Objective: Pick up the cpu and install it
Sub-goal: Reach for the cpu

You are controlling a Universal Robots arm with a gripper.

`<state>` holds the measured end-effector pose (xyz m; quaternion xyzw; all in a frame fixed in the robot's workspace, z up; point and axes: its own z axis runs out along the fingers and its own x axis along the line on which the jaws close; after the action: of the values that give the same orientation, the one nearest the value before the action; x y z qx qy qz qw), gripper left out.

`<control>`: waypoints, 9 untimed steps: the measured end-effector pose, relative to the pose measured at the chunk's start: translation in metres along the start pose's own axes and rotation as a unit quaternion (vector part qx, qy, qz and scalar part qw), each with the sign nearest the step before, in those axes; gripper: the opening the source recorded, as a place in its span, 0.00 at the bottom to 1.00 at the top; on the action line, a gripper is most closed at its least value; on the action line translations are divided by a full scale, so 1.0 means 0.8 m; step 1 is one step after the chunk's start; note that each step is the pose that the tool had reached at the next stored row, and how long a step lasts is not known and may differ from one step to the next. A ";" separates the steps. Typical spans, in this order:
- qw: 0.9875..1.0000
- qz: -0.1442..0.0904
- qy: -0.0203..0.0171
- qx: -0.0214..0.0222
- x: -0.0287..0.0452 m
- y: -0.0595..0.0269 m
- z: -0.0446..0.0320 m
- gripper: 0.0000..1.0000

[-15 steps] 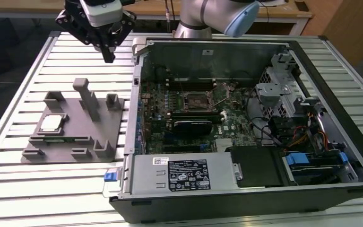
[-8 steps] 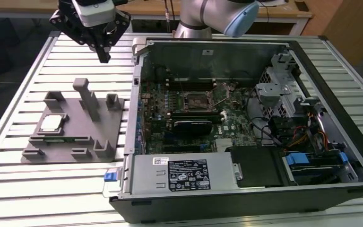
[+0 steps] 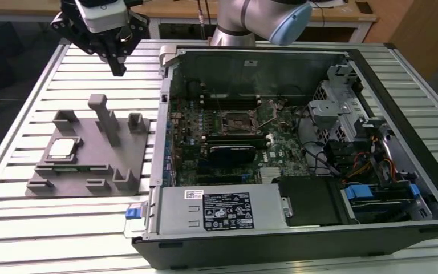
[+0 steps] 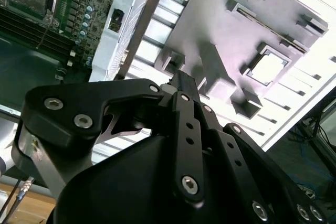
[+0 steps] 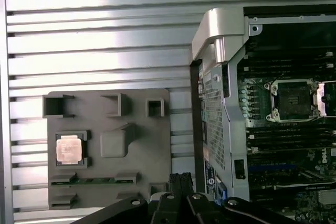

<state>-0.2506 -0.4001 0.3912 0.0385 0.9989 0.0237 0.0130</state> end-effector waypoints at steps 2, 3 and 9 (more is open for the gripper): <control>1.000 0.000 0.000 0.000 0.0031 0.000 0.0004 0.11; 1.000 0.000 0.000 0.000 0.0046 0.000 0.0006 0.11; 1.000 0.000 0.000 0.000 0.0108 -0.001 0.0027 0.11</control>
<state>-0.2592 -0.4002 0.3888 0.0385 0.9989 0.0237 0.0130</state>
